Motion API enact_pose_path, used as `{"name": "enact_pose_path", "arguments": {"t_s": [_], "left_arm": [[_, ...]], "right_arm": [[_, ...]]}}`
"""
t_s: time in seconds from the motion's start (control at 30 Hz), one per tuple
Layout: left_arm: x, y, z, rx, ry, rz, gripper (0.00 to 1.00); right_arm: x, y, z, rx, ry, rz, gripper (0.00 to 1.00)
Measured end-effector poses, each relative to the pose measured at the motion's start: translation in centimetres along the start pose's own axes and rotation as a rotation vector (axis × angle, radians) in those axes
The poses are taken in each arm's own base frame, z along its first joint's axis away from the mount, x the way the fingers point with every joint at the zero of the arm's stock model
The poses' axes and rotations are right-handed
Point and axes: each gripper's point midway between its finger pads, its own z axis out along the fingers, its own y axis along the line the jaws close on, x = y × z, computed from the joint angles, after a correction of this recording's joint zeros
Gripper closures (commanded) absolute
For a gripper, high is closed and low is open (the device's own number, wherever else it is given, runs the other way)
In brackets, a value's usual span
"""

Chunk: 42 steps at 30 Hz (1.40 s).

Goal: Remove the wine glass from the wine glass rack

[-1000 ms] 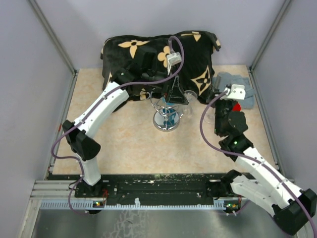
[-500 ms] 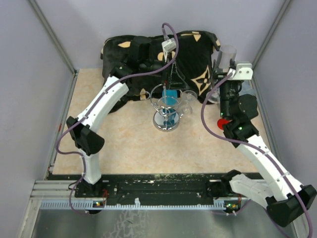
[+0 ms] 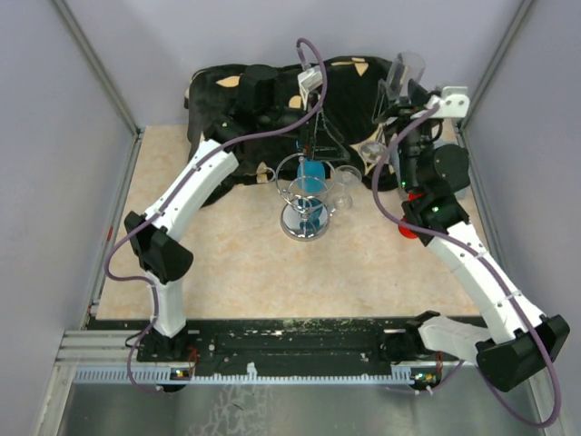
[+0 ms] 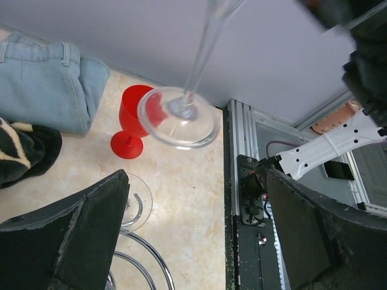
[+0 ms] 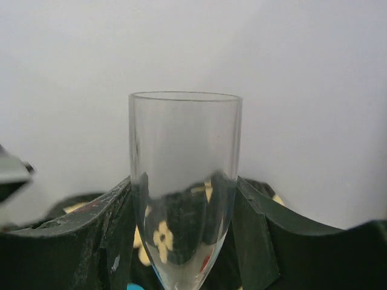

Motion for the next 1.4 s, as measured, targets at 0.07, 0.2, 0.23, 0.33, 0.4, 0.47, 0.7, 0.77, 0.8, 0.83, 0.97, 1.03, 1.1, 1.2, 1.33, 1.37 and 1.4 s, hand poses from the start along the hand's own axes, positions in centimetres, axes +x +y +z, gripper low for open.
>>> {"name": "enact_pose_path", "arguments": {"t_s": [0.07,0.2,0.23,0.33,0.4,0.47,0.7,0.77,0.8,0.83,0.97,1.03,1.1,1.2,1.33,1.37,1.4], "left_arm": [[0.0,0.0,0.0,0.000,-0.001,0.001,0.00],[0.2,0.6,-0.3,-0.016,-0.003,0.001,0.00],[0.4,0.6,-0.6,-0.024,-0.004,-0.002,0.00],[0.4,0.8,-1.3,-0.038,-0.014,-0.020,0.00],[0.2,0.7,-2.0,-0.046,-0.031,-0.051,0.00],[-0.3,0.5,-2.5,-0.045,-0.052,-0.080,0.00],[-2.4,-0.8,-3.0,-0.015,-0.120,-0.220,0.00],[-2.8,-1.1,-3.0,-0.004,-0.133,-0.279,0.00],[-2.9,-1.3,-3.0,0.000,-0.136,-0.311,0.01],[-2.9,-1.4,-2.9,0.001,-0.140,-0.357,0.03],[-2.7,-1.0,-2.7,-0.015,-0.150,-0.505,0.14],[-2.3,-0.6,-2.6,-0.028,-0.151,-0.578,0.16],[-2.1,-0.3,-2.5,-0.038,-0.153,-0.620,0.17],[-2.3,-0.3,-2.5,-0.044,-0.162,-0.665,0.20],[-2.5,0.0,-2.3,-0.045,-0.167,-0.705,0.25],[-2.5,0.1,-2.2,-0.046,-0.168,-0.714,0.26],[-2.3,0.3,-2.1,-0.047,-0.166,-0.726,0.26]], "right_arm": [[-2.6,0.2,0.5,-0.004,-0.042,0.077,1.00],[-6.6,0.4,1.0,-0.004,-0.095,0.220,1.00],[-7.3,0.4,1.1,-0.004,-0.101,0.250,1.00],[-8.6,0.5,1.1,-0.006,-0.112,0.311,1.00],[-8.6,0.7,1.1,-0.011,-0.107,0.329,1.00],[-8.2,1.0,1.2,-0.022,-0.094,0.334,1.00],[-6.1,2.0,1.1,-0.075,-0.054,0.294,1.00],[-5.7,2.1,1.1,-0.083,-0.050,0.271,1.00],[-5.6,2.2,1.2,-0.087,-0.053,0.257,1.00],[-5.6,2.2,1.3,-0.091,-0.058,0.246,1.00],[-5.6,2.5,1.8,-0.103,-0.082,0.204,1.00],[-5.5,2.6,2.0,-0.111,-0.089,0.189,1.00],[-5.4,2.8,2.2,-0.118,-0.094,0.181,1.00],[-5.7,3.1,2.2,-0.134,-0.105,0.174,1.00],[-5.7,3.4,2.1,-0.156,-0.120,0.167,1.00],[-5.5,3.5,2.1,-0.161,-0.116,0.164,1.00],[-5.3,3.6,2.1,-0.167,-0.113,0.161,1.00]]}}
